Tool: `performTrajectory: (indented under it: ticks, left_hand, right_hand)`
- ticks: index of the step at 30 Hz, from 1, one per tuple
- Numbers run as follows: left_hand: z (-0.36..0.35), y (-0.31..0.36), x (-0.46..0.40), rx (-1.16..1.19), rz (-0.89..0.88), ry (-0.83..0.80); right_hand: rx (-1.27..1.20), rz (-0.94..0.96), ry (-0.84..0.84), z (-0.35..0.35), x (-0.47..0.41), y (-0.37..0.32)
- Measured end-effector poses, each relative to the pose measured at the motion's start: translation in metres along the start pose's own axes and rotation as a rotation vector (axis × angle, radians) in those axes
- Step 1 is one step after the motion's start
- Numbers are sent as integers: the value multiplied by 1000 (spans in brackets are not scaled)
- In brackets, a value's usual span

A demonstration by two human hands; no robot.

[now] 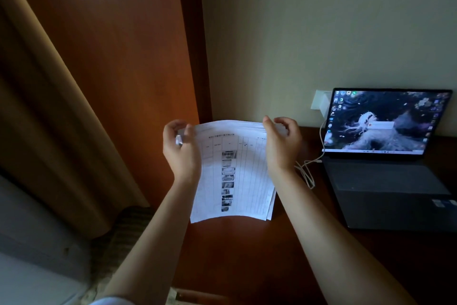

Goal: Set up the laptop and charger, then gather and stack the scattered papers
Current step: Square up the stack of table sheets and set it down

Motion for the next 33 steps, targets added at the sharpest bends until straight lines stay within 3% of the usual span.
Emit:
performTrajectory:
  ticks: [7,12,18,22,25,29,33]
  left_hand:
    - [6,-1,-5,22,-6,-37]
    - [-3,2,-4,-15,-30,-25]
    - [3,-10,-14,-154,-117,-290]
    - [18,-24,-18,-39,5,-329]
    - [22,-25,-17,-7,86,-214]
    - [22,-24,-20,37,126,-165]
    - [14,-16,-23,89,119,-183]
  right_hand:
    - [39,25,-83,0,-6,-2]
    - [83,21,-51,-5,-9,-4]
    - [113,53,39,-3,-14,-3]
    - [99,46,-1,-10,-12,-2]
    - [55,59,-148,-15,-9,-5]
    - [71,38,-491,4,-14,2]
    - [147,-183,-563,11,1,37]
Point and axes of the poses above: each hand's wrist, its own x-axis away from the middle knuckle, its own z-axis out of the back of the hand, y = z × x, the point moved 3 cm from there along -x, towards the middle knuckle, and after that the axes turned 13 degrees about -y, right-handed, at the moved point
